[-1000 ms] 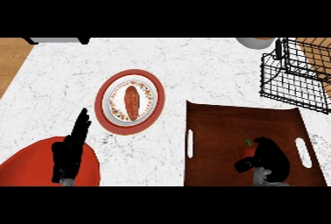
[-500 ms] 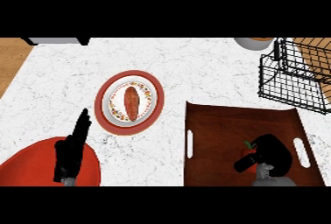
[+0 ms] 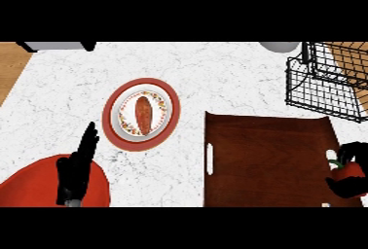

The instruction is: Pick the bell pepper from the tray and place it in the tiered basket

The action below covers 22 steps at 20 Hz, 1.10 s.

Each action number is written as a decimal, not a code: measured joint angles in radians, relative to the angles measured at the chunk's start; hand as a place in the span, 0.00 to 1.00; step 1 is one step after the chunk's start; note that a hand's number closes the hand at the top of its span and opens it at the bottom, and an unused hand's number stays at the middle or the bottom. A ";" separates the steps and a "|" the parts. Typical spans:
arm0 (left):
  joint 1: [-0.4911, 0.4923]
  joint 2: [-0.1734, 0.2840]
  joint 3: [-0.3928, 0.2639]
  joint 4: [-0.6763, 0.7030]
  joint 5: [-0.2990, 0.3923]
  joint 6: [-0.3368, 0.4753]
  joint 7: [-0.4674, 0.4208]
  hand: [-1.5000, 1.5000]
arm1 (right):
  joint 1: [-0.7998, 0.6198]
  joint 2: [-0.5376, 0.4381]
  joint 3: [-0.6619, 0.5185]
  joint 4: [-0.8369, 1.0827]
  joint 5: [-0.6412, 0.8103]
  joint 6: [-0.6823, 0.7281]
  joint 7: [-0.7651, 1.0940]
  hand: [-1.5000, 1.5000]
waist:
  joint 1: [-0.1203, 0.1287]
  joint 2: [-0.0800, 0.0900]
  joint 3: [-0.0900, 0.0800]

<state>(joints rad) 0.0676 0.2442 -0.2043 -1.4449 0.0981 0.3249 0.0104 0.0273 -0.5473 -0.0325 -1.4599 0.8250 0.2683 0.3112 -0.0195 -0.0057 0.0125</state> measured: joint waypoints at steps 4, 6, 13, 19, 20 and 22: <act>0.006 -0.001 0.006 -0.001 0.002 -0.003 -0.012 0.50 | -0.008 -0.145 -0.156 0.091 -0.144 0.008 -0.277 1.00 | -0.002 0.001 -0.001; 0.005 -0.001 0.006 -0.004 0.003 -0.003 -0.006 0.50 | -0.029 -0.192 -0.247 0.148 -0.234 0.026 -0.382 1.00 | -0.002 0.001 -0.001; 0.009 -0.004 0.006 -0.009 -0.005 -0.001 -0.001 0.50 | -0.084 -0.361 -0.550 0.315 -0.504 0.147 -0.618 1.00 | -0.002 -0.002 -0.005; 0.001 -0.013 0.008 -0.001 -0.013 -0.012 -0.025 0.50 | -0.136 -0.524 -0.677 0.424 -0.566 0.203 -0.734 1.00 | 0.014 -0.001 -0.006; -0.002 -0.016 0.005 -0.002 -0.014 -0.015 -0.020 0.50 | -0.155 -0.548 -0.685 0.447 -0.571 0.212 -0.741 1.00 | 0.018 0.000 -0.006; -0.009 -0.016 0.008 0.011 -0.016 -0.027 -0.032 0.50 | -0.192 -0.583 -0.686 0.471 -0.573 0.217 -0.733 1.00 | 0.023 0.000 -0.006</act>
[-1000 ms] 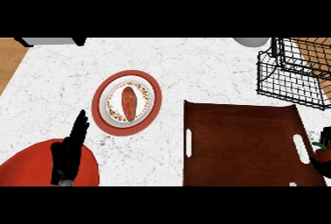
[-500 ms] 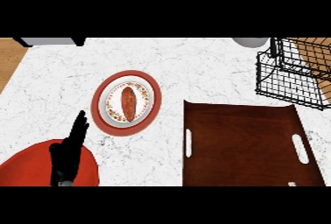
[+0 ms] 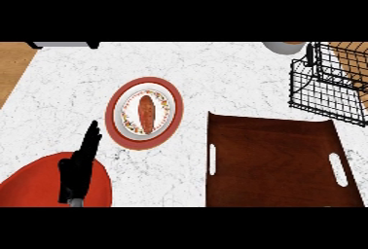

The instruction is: Pick the bell pepper from the tray and place it in the tiered basket

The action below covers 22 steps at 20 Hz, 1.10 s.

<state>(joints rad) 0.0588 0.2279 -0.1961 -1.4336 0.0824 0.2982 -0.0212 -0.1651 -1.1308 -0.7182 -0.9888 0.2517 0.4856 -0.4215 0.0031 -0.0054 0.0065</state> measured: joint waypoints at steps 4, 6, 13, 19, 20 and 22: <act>-0.008 -0.010 -0.007 -0.018 -0.020 0.012 0.047 0.50 | -0.091 -0.030 0.033 0.027 0.000 -0.003 0.059 1.00 | 0.010 0.002 -0.001; -0.016 -0.013 -0.003 -0.002 -0.026 0.008 0.044 0.50 | -0.142 -0.030 0.061 0.035 0.000 -0.012 0.095 1.00 | 0.012 0.002 -0.001; -0.028 -0.024 -0.004 -0.004 -0.041 -0.003 0.060 0.50 | -0.350 -0.028 0.185 0.120 0.037 -0.047 0.195 1.00 | 0.026 0.005 -0.001; -0.030 -0.031 0.001 -0.003 -0.047 -0.015 0.052 0.50 | -0.491 0.025 0.293 0.233 0.106 -0.101 0.175 1.00 | 0.034 0.007 0.000; -0.030 -0.033 0.001 0.000 -0.049 -0.015 0.046 0.50 | -0.512 0.037 0.312 0.244 0.119 -0.107 0.174 1.00 | 0.034 0.007 0.000; -0.030 -0.037 0.002 0.002 -0.054 -0.014 0.036 0.50 | -0.559 0.059 0.350 0.271 0.151 -0.124 0.172 1.00 | 0.036 0.008 0.001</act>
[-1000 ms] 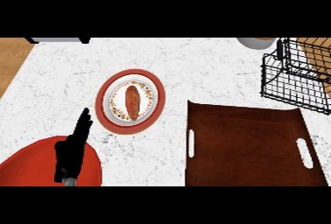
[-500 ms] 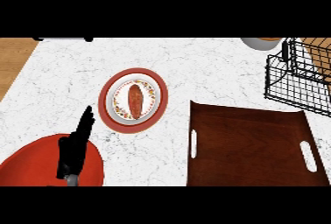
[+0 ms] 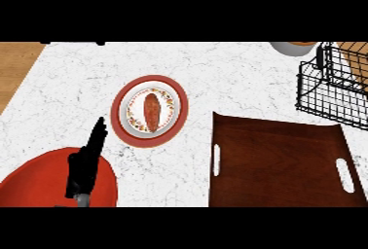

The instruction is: Pick the bell pepper from the tray and place it in the tiered basket

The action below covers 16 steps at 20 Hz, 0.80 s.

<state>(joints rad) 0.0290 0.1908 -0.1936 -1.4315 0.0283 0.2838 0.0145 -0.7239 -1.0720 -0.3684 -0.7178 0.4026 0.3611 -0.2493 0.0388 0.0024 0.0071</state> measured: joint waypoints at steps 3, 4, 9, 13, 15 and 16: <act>-0.001 0.007 0.008 -0.004 0.008 -0.018 0.005 0.50 | -0.054 0.034 0.043 0.051 0.043 -0.030 -0.015 1.00 | 0.002 0.002 0.000; -0.001 0.003 0.004 -0.008 0.002 -0.013 0.015 0.50 | -0.067 0.047 0.055 0.069 0.057 -0.042 -0.022 1.00 | 0.001 0.002 -0.001; 0.005 0.001 0.021 -0.003 0.010 -0.026 -0.002 0.50 | -0.106 0.107 0.097 0.159 0.122 -0.124 -0.045 1.00 | -0.004 0.001 0.000; 0.007 -0.006 0.019 -0.002 0.001 -0.027 -0.017 0.50 | -0.156 0.144 0.110 0.245 0.158 -0.179 -0.048 1.00 | -0.001 0.002 0.001; 0.005 -0.007 0.020 -0.002 -0.001 -0.028 -0.008 0.50 | -0.179 0.165 0.101 0.288 0.156 -0.187 -0.052 1.00 | 0.001 0.004 0.002; 0.008 -0.008 0.016 -0.012 -0.008 -0.024 0.001 0.50 | -0.191 0.177 0.095 0.307 0.151 -0.185 -0.044 1.00 | 0.001 0.004 0.001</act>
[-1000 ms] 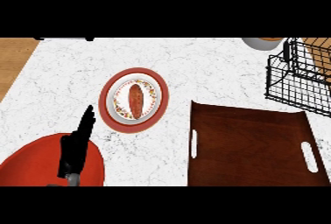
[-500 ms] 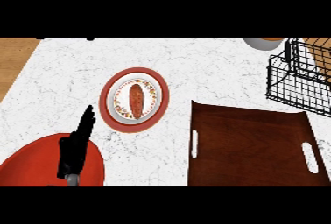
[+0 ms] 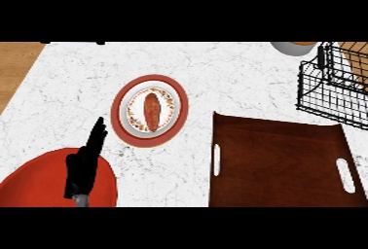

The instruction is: Pick the bell pepper from the tray and place it in the tiered basket

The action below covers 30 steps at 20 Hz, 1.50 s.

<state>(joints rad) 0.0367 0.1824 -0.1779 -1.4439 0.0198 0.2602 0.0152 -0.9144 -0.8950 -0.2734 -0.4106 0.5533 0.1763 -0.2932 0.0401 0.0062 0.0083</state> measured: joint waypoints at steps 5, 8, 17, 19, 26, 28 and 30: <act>-0.001 -0.007 0.000 0.000 -0.009 0.008 0.006 0.50 | -0.027 0.049 -0.077 0.098 -0.082 0.058 0.010 0.00 | 0.000 0.002 0.001; -0.007 -0.006 0.002 0.000 -0.013 0.010 0.023 0.50 | -0.050 0.062 -0.127 0.143 -0.132 0.089 0.017 0.00 | 0.001 0.003 0.002; 0.003 -0.012 0.012 -0.001 -0.011 0.003 0.001 0.50 | -0.067 0.015 -0.296 0.193 -0.293 0.080 -0.010 0.00 | -0.003 0.003 0.003; 0.004 -0.007 0.020 -0.001 -0.003 -0.005 0.002 0.50 | -0.071 -0.030 -0.331 0.196 -0.319 0.047 0.007 0.00 | -0.005 0.004 0.002; 0.013 -0.007 0.026 -0.005 0.001 -0.009 -0.003 0.50 | 0.001 -0.219 -0.436 0.242 -0.394 0.011 0.062 0.00 | -0.015 0.006 0.004; 0.018 -0.006 0.030 -0.005 0.002 -0.009 -0.009 0.50 | 0.041 -0.276 -0.463 0.263 -0.417 0.047 0.072 0.00 | -0.021 0.006 0.005; 0.022 -0.003 0.037 -0.011 0.007 -0.009 -0.004 0.50 | 0.089 -0.321 -0.487 0.281 -0.437 0.085 0.065 0.00 | -0.026 0.007 0.006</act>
<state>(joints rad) 0.0591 0.1798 -0.1410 -1.4544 0.0268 0.2511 0.0111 -0.8259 -1.2156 -0.7603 -0.1301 0.1166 0.2610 -0.2282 0.0144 0.0129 0.0142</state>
